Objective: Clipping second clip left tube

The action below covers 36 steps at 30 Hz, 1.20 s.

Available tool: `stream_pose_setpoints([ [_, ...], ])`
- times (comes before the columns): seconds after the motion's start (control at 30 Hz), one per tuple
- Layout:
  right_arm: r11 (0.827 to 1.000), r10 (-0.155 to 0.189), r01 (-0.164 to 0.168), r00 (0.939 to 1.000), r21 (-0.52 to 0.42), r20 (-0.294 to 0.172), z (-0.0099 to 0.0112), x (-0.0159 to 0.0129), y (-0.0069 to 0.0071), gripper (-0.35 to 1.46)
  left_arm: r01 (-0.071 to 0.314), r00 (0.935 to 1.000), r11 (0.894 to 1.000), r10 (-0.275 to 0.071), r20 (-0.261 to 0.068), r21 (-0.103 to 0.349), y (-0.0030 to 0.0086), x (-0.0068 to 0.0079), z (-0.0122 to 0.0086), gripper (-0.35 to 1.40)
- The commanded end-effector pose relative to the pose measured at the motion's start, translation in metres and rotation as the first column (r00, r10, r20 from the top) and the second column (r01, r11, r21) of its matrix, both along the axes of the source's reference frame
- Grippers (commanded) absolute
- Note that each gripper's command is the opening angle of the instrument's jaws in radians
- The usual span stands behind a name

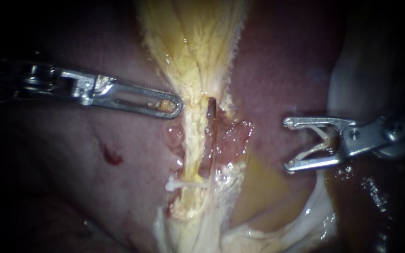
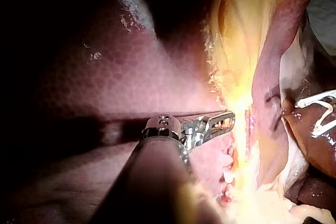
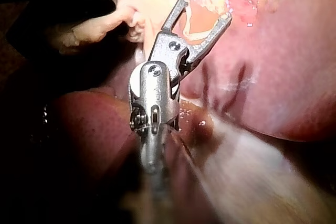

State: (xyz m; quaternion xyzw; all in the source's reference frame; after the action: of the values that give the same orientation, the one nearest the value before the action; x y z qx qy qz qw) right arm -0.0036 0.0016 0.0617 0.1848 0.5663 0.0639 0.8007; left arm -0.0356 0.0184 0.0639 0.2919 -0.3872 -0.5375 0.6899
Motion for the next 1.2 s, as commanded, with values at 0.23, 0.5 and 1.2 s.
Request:
stream_pose_setpoints([
  [0.23, 1.0, -0.002, 0.002, 1.0, 0.001, -0.002, 0.0, 0.0, 0.0, 0.5, -0.006, 1.0, 1.0, 0.006, 0.007, 0.01, 0.0006, 0.0011, -0.0019, -0.35],
  [0.5, 1.0, -0.002, 0.002, 1.0, 0.001, -0.002, 0.0, 0.0, 0.0, 0.5, 0.019, 0.9998, 1.0, -0.019, -0.002, 0.007, 0.002, 0.0049, -0.006, -0.35],
  [1.2, 1.0, -0.021, 0.021, 0.9994, 0.002, -0.03, 0.0003, 0.0021, -0.0008, 0.5, 0.035, 0.9994, 0.999, -0.035, 0.001, 0.005, 0.0019, 0.0062, -0.008, -0.35],
])
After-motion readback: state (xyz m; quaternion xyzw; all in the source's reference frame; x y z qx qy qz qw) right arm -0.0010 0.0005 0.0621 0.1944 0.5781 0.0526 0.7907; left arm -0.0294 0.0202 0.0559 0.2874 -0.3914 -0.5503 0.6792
